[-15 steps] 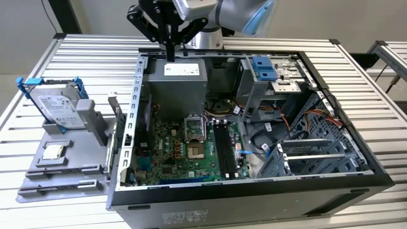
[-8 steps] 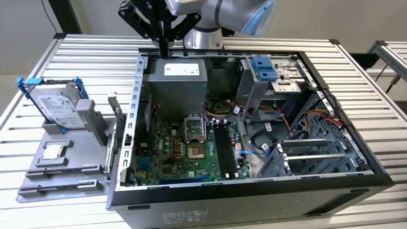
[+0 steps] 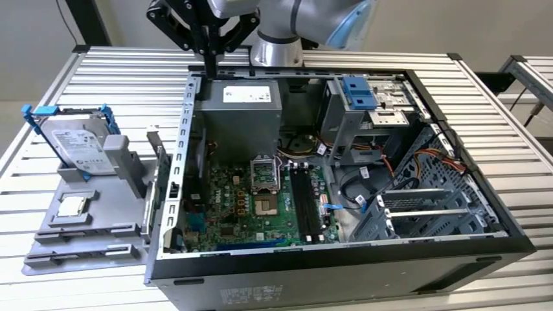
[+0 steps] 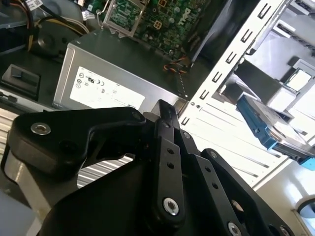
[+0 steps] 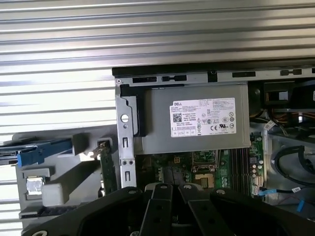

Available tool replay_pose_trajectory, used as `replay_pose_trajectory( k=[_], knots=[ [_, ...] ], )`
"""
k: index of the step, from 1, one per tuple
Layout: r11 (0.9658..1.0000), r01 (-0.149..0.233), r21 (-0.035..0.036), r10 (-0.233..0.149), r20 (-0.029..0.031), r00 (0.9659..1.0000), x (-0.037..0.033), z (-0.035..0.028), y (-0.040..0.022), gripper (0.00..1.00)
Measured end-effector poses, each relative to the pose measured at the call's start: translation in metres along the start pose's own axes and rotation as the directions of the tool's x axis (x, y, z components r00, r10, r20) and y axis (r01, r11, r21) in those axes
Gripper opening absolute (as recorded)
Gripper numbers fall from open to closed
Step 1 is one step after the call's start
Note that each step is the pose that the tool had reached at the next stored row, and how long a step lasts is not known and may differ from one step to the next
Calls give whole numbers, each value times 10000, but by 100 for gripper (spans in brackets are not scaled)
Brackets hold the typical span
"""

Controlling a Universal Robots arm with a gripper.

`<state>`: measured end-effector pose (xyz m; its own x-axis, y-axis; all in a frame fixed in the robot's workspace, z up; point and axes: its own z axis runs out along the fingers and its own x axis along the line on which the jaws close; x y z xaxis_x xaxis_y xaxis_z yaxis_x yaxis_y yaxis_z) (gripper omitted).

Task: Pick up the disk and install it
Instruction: 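Reach for the disk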

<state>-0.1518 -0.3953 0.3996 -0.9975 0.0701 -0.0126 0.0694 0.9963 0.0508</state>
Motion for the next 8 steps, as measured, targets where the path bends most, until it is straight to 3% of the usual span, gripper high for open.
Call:
replay_pose_trajectory(
  k=[2,6,8],
  knots=[
    [10000,1,0,-1,-5,10000,39,1,20,0],
    [10000,8,4,-8,-84,10000,92,2,49,0],
    [10000,13,5,-13,-94,10000,128,2,67,0]
  ],
)
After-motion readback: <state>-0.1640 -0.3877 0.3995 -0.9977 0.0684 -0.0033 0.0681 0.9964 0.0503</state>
